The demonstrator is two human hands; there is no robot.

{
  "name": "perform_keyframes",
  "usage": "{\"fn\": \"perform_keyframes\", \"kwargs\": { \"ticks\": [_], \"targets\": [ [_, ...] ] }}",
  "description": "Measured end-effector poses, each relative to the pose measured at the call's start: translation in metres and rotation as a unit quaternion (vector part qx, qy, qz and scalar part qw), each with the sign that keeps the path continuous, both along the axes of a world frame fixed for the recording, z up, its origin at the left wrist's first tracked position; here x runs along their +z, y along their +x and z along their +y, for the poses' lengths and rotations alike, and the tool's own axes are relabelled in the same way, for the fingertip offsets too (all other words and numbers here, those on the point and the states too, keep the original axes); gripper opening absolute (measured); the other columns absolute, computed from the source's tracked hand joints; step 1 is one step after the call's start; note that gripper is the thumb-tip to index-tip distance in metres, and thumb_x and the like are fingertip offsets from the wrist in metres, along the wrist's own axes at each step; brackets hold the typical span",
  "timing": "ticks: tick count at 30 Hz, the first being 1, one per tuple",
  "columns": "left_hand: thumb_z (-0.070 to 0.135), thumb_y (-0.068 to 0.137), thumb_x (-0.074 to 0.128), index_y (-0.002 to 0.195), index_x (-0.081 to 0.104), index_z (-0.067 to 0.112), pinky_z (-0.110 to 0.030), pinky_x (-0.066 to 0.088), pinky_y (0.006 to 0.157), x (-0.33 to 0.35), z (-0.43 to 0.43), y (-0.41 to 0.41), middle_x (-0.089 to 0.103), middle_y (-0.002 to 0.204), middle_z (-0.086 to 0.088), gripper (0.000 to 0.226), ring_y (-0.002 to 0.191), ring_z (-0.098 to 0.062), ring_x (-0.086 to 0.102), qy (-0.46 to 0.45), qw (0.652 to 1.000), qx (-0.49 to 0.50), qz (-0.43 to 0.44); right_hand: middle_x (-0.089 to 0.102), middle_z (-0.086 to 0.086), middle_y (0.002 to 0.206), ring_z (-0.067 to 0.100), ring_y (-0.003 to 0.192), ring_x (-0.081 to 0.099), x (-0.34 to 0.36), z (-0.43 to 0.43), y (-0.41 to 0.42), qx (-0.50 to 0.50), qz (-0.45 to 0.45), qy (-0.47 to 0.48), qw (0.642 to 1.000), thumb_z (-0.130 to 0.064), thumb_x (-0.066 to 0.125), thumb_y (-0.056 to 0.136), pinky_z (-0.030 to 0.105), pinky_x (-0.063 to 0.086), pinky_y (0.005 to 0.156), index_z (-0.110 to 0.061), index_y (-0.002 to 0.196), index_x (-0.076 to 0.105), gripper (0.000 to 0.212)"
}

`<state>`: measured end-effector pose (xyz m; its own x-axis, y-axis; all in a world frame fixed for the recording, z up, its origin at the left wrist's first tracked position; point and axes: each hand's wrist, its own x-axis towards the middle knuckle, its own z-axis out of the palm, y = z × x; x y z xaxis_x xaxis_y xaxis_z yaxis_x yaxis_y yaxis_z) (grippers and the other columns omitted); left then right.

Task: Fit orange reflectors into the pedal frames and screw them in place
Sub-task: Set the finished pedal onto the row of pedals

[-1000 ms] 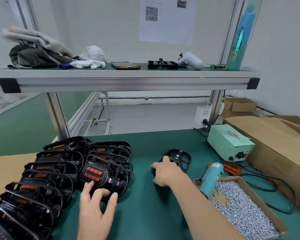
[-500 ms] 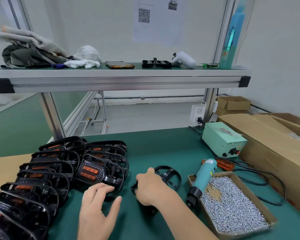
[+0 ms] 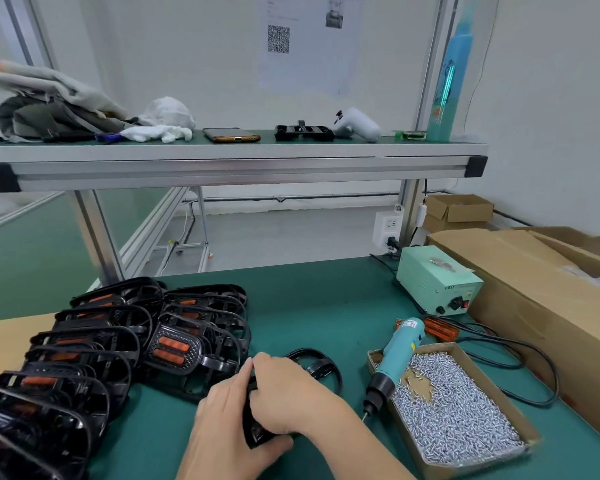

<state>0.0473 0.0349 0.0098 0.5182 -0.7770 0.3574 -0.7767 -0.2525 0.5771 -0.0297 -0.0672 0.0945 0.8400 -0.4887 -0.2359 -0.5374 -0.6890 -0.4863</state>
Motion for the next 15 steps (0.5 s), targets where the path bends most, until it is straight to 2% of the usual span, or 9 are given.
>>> {"fn": "perform_keyframes", "kwargs": {
  "ticks": [2,4,6,8,10,15],
  "targets": [
    [0.071,0.051,0.069,0.153,0.019,0.044,-0.025,0.033,0.106,-0.001,0.000,0.000,0.042,0.131,0.032,0.117,0.132,0.003,0.035,0.013,0.999,-0.021,-0.022,0.058,0.012,0.112,0.033,0.104,0.056,0.001,-0.005,-0.002,0.003,0.002,-0.079,0.997,-0.013,0.048,0.094,0.038,0.046,0.077,-0.009,0.115,0.053,0.022],
    [0.073,0.051,0.068,0.142,0.048,0.039,-0.026,0.035,0.100,-0.003,0.000,0.002,0.051,0.126,0.027,0.099,0.124,0.002,0.042,0.029,0.995,-0.055,-0.080,0.054,0.013,0.120,0.035,0.112,0.053,0.001,-0.015,-0.004,-0.001,0.013,-0.131,0.991,-0.016,0.049,0.095,0.043,0.045,0.089,-0.010,0.123,0.056,0.029],
    [0.075,0.050,0.063,0.119,0.072,0.024,-0.028,0.042,0.092,-0.005,0.000,0.005,0.065,0.119,0.011,0.086,0.116,-0.003,0.046,0.034,0.989,-0.069,-0.125,0.051,0.014,0.126,0.034,0.120,0.046,-0.002,-0.026,-0.005,0.009,0.055,-0.172,0.983,-0.016,0.049,0.096,0.044,0.042,0.096,-0.010,0.128,0.054,0.033],
    [0.076,0.051,0.059,0.112,0.076,0.020,-0.018,0.039,0.088,-0.006,0.001,0.005,0.069,0.114,0.007,0.084,0.110,-0.004,0.048,0.040,0.988,-0.073,-0.133,0.049,0.014,0.131,0.034,0.125,0.042,-0.006,-0.034,-0.005,0.025,0.107,-0.193,0.975,-0.017,0.050,0.096,0.046,0.038,0.102,-0.011,0.132,0.052,0.037],
    [0.075,0.052,0.059,0.111,0.076,0.020,-0.018,0.037,0.083,-0.004,0.001,0.005,0.070,0.114,0.008,0.083,0.108,-0.003,0.048,0.046,0.988,-0.075,-0.126,0.048,0.014,0.133,0.035,0.126,0.044,-0.010,-0.040,-0.003,0.031,0.129,-0.183,0.974,-0.017,0.050,0.095,0.048,0.036,0.104,-0.013,0.134,0.050,0.039],
    [0.072,0.052,0.061,0.108,0.077,0.022,-0.016,0.040,0.086,-0.008,0.003,0.006,0.070,0.114,0.006,0.077,0.108,-0.006,0.053,0.040,0.989,-0.079,-0.121,0.050,0.013,0.130,0.035,0.123,0.045,-0.015,-0.048,-0.001,0.036,0.128,-0.173,0.976,-0.015,0.052,0.092,0.048,0.037,0.102,-0.013,0.132,0.050,0.040]
  ]
}}
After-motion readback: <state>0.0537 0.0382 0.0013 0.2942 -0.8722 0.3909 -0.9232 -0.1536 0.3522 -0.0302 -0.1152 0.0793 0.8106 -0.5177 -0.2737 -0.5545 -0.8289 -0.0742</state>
